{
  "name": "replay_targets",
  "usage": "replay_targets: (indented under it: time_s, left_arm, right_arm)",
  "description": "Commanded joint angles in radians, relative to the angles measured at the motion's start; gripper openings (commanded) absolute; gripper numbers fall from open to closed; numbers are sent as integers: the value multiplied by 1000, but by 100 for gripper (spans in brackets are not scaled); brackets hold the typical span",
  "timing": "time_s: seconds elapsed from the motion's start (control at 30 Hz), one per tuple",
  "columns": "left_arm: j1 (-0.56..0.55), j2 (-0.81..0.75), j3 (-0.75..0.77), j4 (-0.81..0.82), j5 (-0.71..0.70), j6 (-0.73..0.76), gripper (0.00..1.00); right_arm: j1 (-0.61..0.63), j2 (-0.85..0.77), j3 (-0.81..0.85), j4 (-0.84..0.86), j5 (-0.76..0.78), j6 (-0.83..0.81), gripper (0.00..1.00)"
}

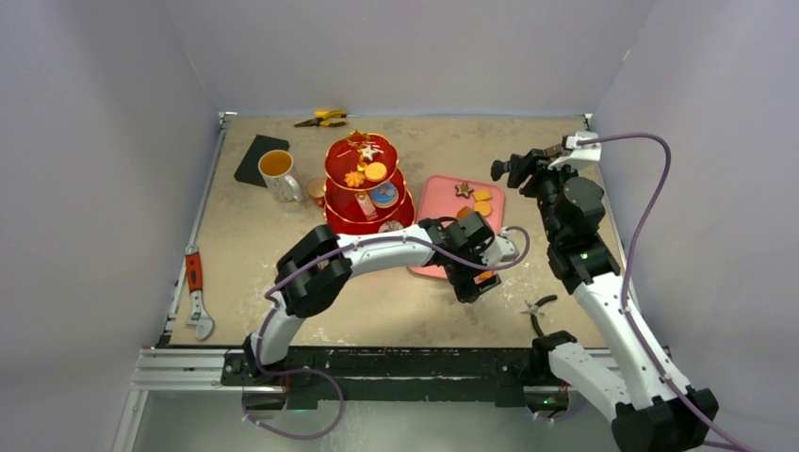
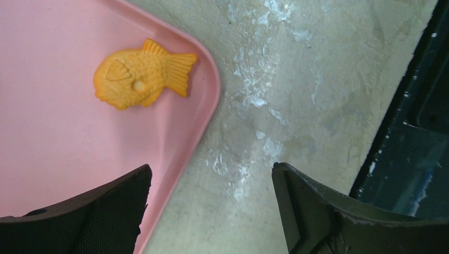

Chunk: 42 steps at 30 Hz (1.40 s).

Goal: Serve the afternoon tea
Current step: Adjust the tray at the center of the board, then pick up the desert from the tray.

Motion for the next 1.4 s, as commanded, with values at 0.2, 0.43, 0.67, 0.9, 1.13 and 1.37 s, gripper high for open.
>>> replay_targets:
  time_s: [0.2, 0.43, 0.67, 0.9, 1.13, 1.37]
  left_arm:
    - [112, -195, 449, -417, -4, 69, 91]
    - [347, -187, 862, -587, 45, 31, 96]
    - [425, -431, 610, -401, -12, 83, 99]
    - [527, -443, 666, -398, -59, 76, 99]
    - [751, -415, 746, -414, -41, 65, 99]
    - [980, -393, 734, -396, 51, 5, 99]
  right_arm:
    - [-3, 188, -40, 228, 35, 8, 61]
    - [9, 323, -108, 419, 71, 35, 57]
    - [61, 315, -241, 585, 166, 32, 56]
    - [83, 405, -258, 676, 188, 28, 55]
    - [94, 477, -254, 677, 223, 26, 56]
    - [106, 518, -255, 662, 244, 21, 56]
